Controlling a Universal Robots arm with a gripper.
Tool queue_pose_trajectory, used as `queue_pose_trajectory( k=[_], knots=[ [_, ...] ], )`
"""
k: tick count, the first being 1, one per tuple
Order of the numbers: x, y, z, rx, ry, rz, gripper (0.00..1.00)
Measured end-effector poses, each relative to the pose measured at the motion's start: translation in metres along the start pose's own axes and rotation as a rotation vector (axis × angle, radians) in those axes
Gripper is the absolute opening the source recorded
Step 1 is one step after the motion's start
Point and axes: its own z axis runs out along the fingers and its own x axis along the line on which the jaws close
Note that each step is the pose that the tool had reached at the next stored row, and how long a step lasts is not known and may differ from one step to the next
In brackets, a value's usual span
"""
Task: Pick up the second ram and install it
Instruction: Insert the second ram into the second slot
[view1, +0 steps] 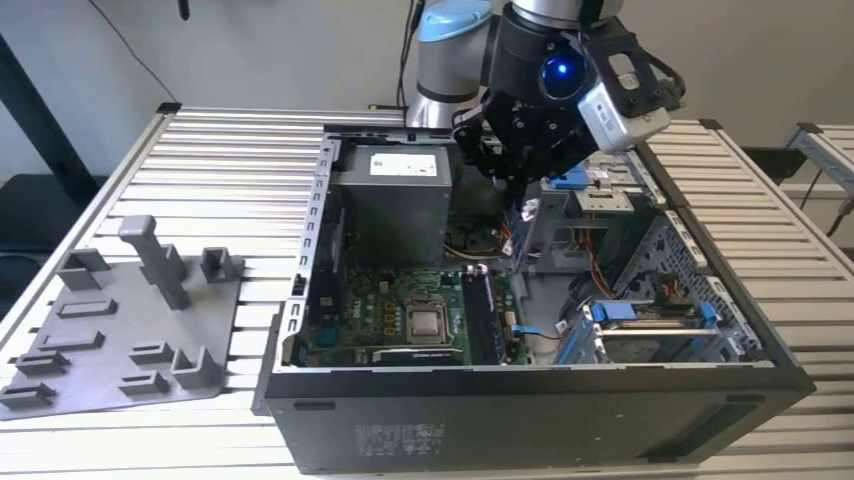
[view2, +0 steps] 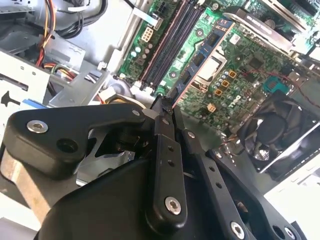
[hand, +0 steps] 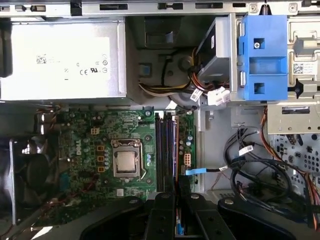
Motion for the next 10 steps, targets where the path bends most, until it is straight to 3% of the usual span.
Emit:
queue_pose_trajectory(
  k=[5, 10],
  knots=[
    [0.0000, 0.0001, 0.0003, -0.0001, -0.0002, 0.003, 0.14],
    [-0.0010, 0.0001, 0.0019, 0.0006, -0.0015, 0.038, 0.14]
  ],
)
